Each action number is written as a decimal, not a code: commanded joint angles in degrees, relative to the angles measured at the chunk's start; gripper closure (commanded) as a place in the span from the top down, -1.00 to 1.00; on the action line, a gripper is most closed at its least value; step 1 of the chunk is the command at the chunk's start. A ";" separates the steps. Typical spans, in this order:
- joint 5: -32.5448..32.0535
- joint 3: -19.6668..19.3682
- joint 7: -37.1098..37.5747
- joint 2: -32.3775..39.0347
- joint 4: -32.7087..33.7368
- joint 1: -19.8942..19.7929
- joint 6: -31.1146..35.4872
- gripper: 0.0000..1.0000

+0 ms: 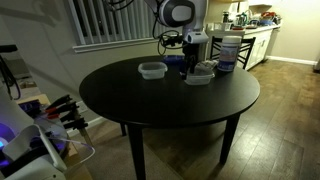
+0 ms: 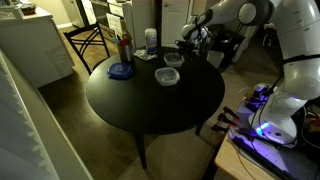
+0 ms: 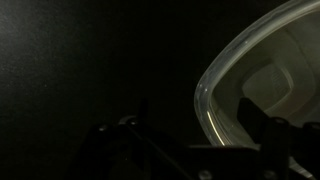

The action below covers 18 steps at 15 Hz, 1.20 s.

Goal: Put the lunch boxes together in one pile

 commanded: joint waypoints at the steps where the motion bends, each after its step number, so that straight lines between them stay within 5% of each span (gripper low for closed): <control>1: 1.30 0.15 -1.53 1.49 1.77 -1.79 0.05 0.18; 10: 0.83 1.02 -6.01 -1.54 -3.76 -1.18 2.32 -0.96; 18: 0.56 1.68 -8.50 -5.41 -6.78 1.15 2.53 -0.98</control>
